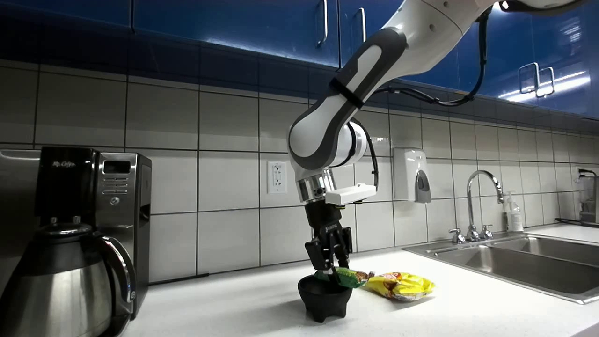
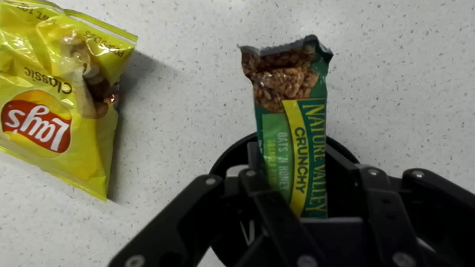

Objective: Put the green packet in the bowl

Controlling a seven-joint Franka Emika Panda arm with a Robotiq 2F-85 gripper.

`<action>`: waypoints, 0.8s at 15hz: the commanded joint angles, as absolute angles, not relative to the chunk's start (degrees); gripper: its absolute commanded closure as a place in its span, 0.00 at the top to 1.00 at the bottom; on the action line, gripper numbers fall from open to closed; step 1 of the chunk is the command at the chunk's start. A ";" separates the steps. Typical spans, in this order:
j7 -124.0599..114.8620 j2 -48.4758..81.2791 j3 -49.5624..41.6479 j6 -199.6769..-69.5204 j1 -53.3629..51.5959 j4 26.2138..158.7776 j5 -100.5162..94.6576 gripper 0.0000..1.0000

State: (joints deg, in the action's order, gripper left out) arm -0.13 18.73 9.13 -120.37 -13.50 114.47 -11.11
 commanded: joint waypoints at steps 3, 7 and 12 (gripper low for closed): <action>-3.18 22.60 8.49 -116.08 -14.66 108.23 -12.78 0.16; -3.68 24.18 8.35 -113.27 -14.99 106.16 -12.88 0.16; -3.95 25.11 8.16 -110.71 -15.23 105.08 -13.01 0.16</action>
State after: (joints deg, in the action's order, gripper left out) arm -2.01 24.16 8.91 -114.00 -14.11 107.44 -11.32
